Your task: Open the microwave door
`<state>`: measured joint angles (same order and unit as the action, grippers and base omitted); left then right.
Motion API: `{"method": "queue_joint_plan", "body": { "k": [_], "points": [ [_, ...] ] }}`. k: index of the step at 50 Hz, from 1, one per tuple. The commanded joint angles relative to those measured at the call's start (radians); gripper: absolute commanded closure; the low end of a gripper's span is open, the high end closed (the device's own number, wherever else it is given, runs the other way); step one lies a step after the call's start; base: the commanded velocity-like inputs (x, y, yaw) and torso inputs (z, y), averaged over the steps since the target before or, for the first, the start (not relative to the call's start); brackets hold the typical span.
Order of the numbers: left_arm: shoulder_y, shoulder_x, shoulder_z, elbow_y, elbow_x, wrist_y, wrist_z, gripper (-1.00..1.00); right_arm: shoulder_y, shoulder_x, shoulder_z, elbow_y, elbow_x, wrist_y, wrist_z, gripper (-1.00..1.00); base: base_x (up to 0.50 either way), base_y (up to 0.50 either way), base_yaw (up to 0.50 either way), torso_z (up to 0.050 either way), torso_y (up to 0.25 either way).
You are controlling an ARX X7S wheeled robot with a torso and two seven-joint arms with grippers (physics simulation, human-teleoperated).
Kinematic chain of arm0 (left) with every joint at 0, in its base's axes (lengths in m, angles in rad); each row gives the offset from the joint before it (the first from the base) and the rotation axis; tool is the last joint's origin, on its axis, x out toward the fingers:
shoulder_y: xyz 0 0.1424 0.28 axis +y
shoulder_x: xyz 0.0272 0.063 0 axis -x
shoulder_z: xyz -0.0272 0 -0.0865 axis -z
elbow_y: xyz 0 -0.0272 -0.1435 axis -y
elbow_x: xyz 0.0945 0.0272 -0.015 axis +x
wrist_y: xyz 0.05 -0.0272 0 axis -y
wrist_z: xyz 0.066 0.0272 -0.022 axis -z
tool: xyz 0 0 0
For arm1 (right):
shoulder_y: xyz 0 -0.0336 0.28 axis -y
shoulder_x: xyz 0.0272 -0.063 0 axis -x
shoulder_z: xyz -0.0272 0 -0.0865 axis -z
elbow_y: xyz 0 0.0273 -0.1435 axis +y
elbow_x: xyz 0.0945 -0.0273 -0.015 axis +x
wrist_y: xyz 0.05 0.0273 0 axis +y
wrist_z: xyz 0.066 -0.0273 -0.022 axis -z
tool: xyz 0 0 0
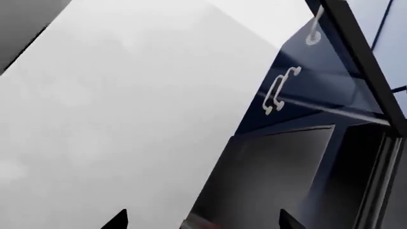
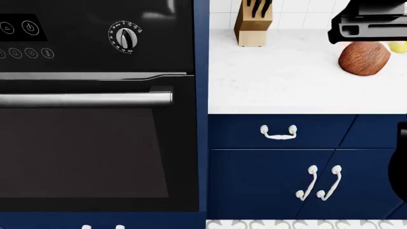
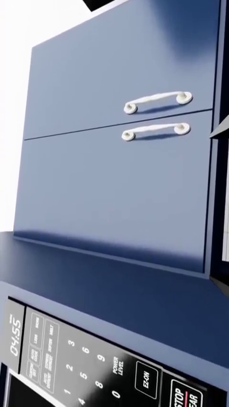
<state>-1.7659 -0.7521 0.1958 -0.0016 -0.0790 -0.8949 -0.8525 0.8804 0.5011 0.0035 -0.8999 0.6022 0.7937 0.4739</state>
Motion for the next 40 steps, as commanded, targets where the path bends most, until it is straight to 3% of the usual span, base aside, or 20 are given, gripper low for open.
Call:
{"method": "queue_joint_plan", "body": {
  "k": [1, 24, 40],
  "points": [
    [-0.026, -0.082, 0.051, -0.087, 0.032, 0.010, 0.061, -1.00, 0.018, -0.001, -0.016, 0.008, 0.002, 0.003, 0.004, -1.00, 0.00, 0.00, 0.00, 0.000, 0.000],
    [-0.051, -0.248, 0.140, -0.227, 0.096, 0.027, 0.180, -1.00, 0.047, -0.006, -0.048, 0.017, 0.003, 0.002, 0.013, -1.00, 0.00, 0.00, 0.00, 0.000, 0.000],
    [-0.178, -0.332, 0.251, -0.298, 0.193, 0.046, 0.290, -1.00, 0.037, -0.002, -0.050, 0.019, 0.004, -0.010, 0.019, -1.00, 0.00, 0.00, 0.00, 0.000, 0.000]
  ]
}}
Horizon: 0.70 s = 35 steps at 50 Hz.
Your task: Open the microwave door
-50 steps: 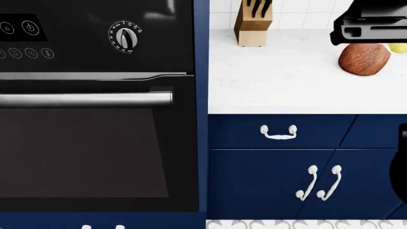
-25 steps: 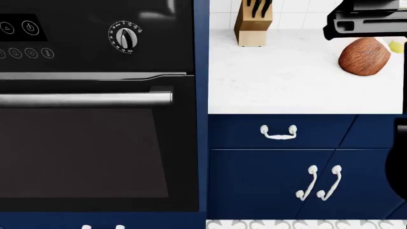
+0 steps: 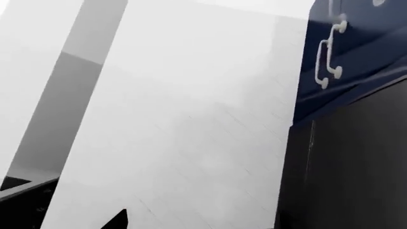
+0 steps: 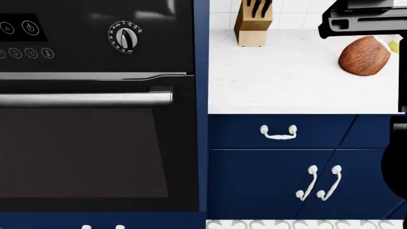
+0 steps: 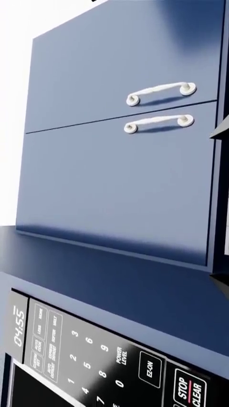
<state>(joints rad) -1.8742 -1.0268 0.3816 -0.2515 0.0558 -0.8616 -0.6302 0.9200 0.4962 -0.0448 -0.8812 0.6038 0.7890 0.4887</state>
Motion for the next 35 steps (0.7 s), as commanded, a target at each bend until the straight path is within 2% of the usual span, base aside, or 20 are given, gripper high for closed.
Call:
{"method": "queue_joint_plan", "body": {
  "k": [1, 35],
  "points": [
    [-0.076, -0.064, 0.071, -0.052, 0.065, 0.014, 0.075, -1.00, -0.004, 0.003, -0.001, 0.001, 0.002, -0.007, 0.004, -1.00, 0.00, 0.00, 0.00, 0.000, 0.000],
    [-0.361, -0.173, 0.342, -0.414, 0.387, 0.167, 0.323, -1.00, 0.046, -0.007, -0.039, 0.017, 0.013, 0.003, 0.019, -1.00, 0.00, 0.00, 0.00, 0.000, 0.000]
  ]
}}
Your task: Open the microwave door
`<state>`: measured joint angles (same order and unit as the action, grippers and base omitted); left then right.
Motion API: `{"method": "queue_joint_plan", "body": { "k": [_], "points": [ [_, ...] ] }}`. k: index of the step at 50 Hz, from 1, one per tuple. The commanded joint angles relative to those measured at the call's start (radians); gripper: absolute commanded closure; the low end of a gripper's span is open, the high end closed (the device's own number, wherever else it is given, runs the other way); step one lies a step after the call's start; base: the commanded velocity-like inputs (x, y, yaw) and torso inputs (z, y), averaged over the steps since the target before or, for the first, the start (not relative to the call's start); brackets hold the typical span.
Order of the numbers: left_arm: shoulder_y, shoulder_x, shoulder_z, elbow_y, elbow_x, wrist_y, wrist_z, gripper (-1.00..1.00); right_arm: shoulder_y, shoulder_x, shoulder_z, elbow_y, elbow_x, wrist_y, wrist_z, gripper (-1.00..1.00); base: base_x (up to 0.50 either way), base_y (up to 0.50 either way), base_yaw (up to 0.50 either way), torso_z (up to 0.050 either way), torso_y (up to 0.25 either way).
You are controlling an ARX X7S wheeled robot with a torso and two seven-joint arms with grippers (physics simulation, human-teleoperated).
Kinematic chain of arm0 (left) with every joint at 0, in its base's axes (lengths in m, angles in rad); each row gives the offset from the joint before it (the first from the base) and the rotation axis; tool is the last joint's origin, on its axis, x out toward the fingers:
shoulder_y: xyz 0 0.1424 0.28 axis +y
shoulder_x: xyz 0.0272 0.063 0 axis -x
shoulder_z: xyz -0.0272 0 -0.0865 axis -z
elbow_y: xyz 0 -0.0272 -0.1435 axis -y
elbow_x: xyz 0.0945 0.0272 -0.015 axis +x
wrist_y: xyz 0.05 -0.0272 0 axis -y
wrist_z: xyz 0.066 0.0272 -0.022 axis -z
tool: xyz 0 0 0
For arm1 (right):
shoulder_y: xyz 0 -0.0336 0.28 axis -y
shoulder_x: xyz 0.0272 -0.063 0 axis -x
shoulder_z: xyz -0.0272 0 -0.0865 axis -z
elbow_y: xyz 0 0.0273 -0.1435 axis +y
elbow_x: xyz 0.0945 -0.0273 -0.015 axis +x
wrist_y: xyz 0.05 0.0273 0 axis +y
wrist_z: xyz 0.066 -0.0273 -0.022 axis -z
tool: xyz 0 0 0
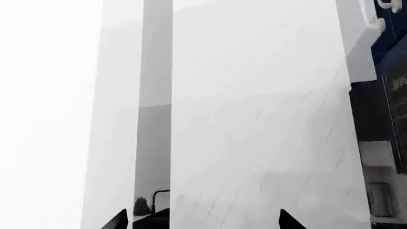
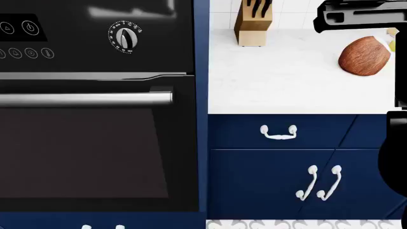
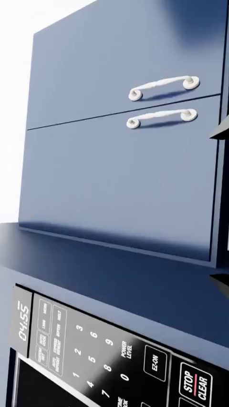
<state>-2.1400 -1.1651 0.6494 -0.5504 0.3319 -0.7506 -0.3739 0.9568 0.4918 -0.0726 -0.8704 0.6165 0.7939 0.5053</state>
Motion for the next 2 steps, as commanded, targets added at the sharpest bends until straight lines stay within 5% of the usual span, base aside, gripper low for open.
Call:
{"method": "queue_joint_plan", "body": {
  "k": [1, 2],
  "points": [
    [-0.107, -0.039, 0.080, -0.123, 0.123, 0.062, 0.073, -1.00, 0.009, -0.002, -0.011, 0.006, 0.000, -0.003, 0.003, -1.00, 0.00, 0.00, 0.00, 0.000, 0.000],
    [-0.119, -0.042, 0.084, -0.131, 0.135, 0.067, 0.078, -1.00, 0.009, -0.002, -0.011, 0.006, 0.000, -0.003, 0.003, -1.00, 0.00, 0.00, 0.00, 0.000, 0.010]
  ]
}}
